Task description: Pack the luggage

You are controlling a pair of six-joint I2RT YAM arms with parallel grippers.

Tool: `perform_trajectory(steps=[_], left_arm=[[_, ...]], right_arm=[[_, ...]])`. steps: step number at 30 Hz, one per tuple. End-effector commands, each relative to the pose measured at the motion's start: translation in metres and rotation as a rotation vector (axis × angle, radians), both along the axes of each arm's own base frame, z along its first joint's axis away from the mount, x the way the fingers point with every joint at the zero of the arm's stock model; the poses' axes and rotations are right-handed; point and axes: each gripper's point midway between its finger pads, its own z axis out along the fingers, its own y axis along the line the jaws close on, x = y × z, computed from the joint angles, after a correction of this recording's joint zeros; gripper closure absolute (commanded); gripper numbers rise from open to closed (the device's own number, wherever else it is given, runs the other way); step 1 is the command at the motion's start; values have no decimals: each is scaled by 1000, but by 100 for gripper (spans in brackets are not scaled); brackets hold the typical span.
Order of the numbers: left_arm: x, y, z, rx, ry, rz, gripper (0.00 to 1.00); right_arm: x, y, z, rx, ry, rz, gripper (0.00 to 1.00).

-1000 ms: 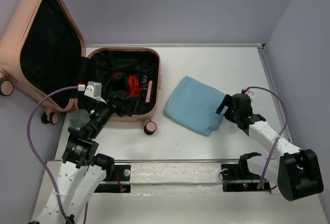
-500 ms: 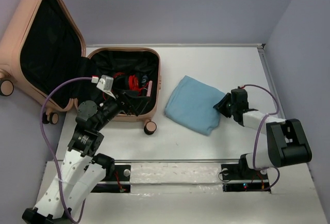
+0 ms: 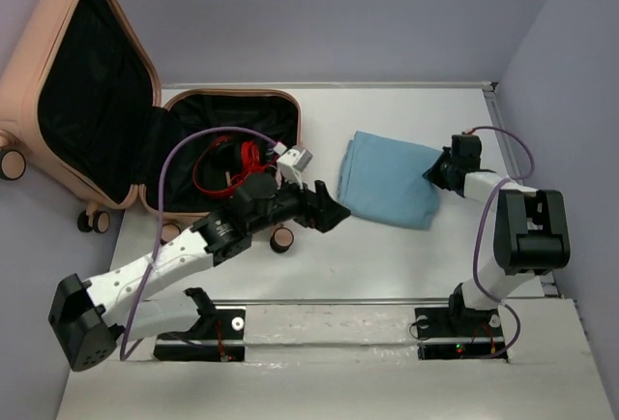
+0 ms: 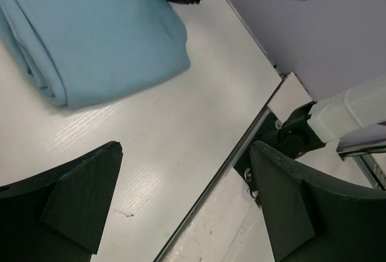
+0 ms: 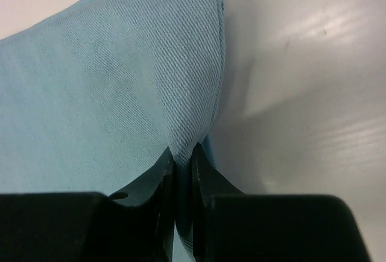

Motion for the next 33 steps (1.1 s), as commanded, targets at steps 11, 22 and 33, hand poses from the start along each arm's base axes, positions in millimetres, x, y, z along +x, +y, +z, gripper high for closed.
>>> perform_trajectory(steps=[11, 22, 33], left_arm=[[108, -60, -16, 351, -109, 286, 1], [161, -71, -124, 613, 35, 345, 1], [188, -84, -184, 666, 150, 294, 1]], right_arm=[[30, -18, 17, -140, 41, 62, 4], [31, 19, -14, 56, 84, 153, 14], [33, 30, -22, 118, 56, 170, 27]])
